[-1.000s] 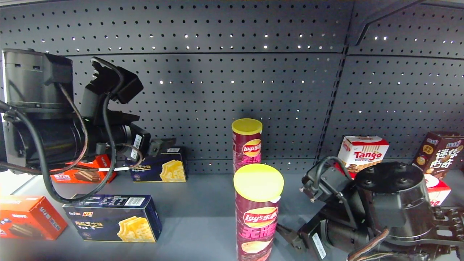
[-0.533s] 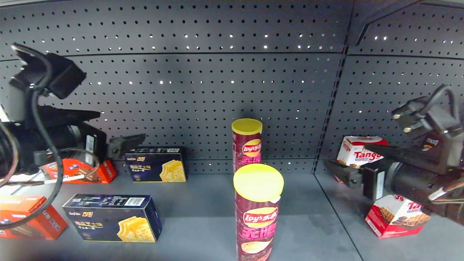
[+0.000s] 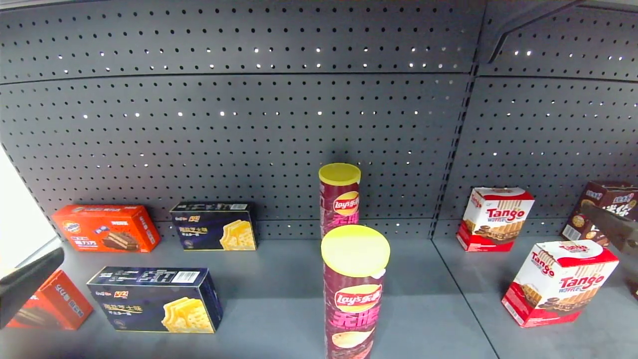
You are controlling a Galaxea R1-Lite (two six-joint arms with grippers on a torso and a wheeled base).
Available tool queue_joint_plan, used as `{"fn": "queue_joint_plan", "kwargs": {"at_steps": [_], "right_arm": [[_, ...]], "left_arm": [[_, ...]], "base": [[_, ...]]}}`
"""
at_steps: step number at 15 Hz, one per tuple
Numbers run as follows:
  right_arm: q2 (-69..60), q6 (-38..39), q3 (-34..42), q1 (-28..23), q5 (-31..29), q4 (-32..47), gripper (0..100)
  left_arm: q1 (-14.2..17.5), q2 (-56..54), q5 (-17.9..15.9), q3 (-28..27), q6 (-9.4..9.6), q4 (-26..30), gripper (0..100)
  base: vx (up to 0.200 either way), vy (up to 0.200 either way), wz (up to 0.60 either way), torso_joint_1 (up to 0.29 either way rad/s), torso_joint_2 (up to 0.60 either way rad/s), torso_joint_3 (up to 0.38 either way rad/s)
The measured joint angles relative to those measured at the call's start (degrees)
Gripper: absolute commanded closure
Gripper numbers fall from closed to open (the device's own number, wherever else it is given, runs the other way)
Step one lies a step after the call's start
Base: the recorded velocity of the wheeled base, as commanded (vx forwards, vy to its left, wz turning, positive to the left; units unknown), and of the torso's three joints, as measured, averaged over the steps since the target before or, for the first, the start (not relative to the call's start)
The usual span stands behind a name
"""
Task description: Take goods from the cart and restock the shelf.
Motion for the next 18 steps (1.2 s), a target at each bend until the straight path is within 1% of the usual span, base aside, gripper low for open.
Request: {"fn": "queue_joint_plan", "kwargs": {"at_steps": [2,3,6,7,8,9,10,11,14,15,17,18], "right_arm": [[-7.07,0.11,7.35,-1.10,-5.01,0.07,0],[-10.13,0.11,10.41,-2.78,-6.21,0.13,0],[-21.11,0.09,18.93,-14.63,-7.78,3.21,0],[-25.70,0.06,21.14,-18.12,-7.94,6.27,0],[-30.49,0.05,22.85,-20.46,-7.88,10.24,0],[-35.04,0.00,24.05,-21.81,-7.11,14.37,0],[-39.45,-0.09,25.10,-22.60,-5.23,18.64,0],[-43.47,-0.16,25.99,-23.24,-0.87,22.13,0],[-49.18,-0.68,27.06,-23.98,19.03,23.55,0],[-50.07,-0.93,27.26,-24.09,25.43,23.72,0],[-50.90,-1.26,27.39,-24.09,30.56,23.77,0],[-51.20,-2.17,27.76,-24.22,31.55,22.71,0]], "left_arm": [[0.83,-9.02,0.13,4.39,-1.34,3.12,0],[0.96,-12.82,0.11,6.18,-2.06,4.58,0],[0.56,-24.67,-0.06,10.95,-4.82,9.48,0],[0.00,-28.28,-0.04,12.02,-5.53,11.57,0],[-0.60,-31.34,0.02,12.76,-6.38,13.81,0],[-0.96,-33.40,-0.01,12.98,-7.85,14.52,0],[-1.16,-34.79,-0.12,13.15,-8.51,14.58,0],[-1.24,-35.83,-0.22,13.35,-8.73,14.54,0],[-1.32,-37.22,-1.12,14.01,-8.70,14.49,0],[-1.32,-37.44,-1.37,14.46,-8.44,14.38,0],[-1.32,-37.68,-1.48,15.56,-8.20,14.36,0],[-1.29,-37.74,-1.69,16.68,-8.11,14.36,0]], "base": [[0.000,0.000,0.00,0.000,0.00,0.000],[0.000,0.000,0.00,0.000,0.00,0.000],[0.000,0.000,0.00,0.000,0.00,0.000],[0.000,0.000,0.00,0.000,0.00,0.000],[0.000,0.000,0.00,0.000,0.00,0.000],[0.000,0.000,0.00,0.000,0.00,0.000],[0.000,0.000,0.00,0.000,0.00,0.000],[0.000,0.000,0.00,0.000,0.00,0.000],[0.000,0.000,0.00,0.000,0.00,0.000],[0.000,0.000,0.00,0.000,0.00,0.000],[0.000,0.000,0.00,0.000,0.00,0.000],[0.000,0.000,0.00,0.000,0.00,0.000]]}}
